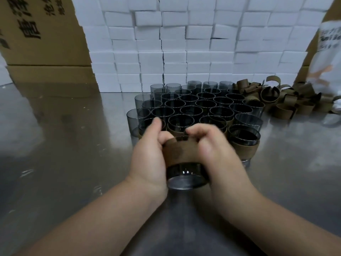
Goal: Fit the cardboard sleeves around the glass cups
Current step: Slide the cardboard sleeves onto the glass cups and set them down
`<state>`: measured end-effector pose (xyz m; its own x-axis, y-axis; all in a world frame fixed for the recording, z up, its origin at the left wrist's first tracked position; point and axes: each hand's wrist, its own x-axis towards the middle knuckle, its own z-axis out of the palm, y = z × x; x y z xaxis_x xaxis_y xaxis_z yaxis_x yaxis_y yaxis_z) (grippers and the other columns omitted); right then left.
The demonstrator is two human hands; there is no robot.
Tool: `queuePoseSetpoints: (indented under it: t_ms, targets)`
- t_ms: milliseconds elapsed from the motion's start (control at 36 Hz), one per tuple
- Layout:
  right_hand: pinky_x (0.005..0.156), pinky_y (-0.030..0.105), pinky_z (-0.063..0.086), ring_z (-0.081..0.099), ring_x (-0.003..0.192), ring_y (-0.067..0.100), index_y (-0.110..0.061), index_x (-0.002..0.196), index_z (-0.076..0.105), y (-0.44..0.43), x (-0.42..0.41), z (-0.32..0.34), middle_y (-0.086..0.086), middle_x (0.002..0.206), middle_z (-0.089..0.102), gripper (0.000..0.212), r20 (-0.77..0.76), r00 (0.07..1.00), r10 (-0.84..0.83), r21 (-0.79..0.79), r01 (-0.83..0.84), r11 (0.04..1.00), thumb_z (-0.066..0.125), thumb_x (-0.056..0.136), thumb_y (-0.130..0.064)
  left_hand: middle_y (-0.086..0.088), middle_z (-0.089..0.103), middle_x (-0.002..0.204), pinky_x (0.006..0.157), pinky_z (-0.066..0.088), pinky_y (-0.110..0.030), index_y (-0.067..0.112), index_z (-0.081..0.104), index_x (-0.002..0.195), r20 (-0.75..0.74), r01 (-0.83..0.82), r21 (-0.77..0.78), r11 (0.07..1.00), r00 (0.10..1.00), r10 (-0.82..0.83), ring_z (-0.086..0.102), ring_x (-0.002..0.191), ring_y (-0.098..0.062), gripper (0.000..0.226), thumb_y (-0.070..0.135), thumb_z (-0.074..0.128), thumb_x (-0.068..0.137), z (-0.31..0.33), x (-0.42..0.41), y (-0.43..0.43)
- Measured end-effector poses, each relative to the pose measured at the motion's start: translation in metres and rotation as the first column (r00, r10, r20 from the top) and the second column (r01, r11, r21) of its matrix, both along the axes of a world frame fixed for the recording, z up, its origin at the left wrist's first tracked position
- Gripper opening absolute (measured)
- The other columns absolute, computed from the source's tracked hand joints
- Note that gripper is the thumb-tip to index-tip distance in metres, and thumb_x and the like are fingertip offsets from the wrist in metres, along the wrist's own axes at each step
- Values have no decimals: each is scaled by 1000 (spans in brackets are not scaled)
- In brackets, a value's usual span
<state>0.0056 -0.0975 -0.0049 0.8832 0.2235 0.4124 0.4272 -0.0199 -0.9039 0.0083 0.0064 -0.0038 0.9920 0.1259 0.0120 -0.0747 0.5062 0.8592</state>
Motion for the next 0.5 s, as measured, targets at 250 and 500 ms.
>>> queuePoseSetpoints:
  t_ms: [250,500]
  targets:
    - [96,-1,20,29,116,-21,-52,118,26,-10,5,-10,-27,125,31,56,415,907,-62,-327,213,921,53,69,-55,-7,57,71,63,48,-35,12,56,83,237,64,-51,997,970,-50,57,67,-21,48,58,40,78,8,-1,6]
    - [95,3,27,39,112,-13,-31,125,34,-11,4,-13,-18,122,39,57,497,852,-165,-239,318,918,33,83,-69,7,57,117,92,38,-13,33,49,116,613,-376,582,721,785,-85,53,111,-1,45,62,28,89,-12,-5,2]
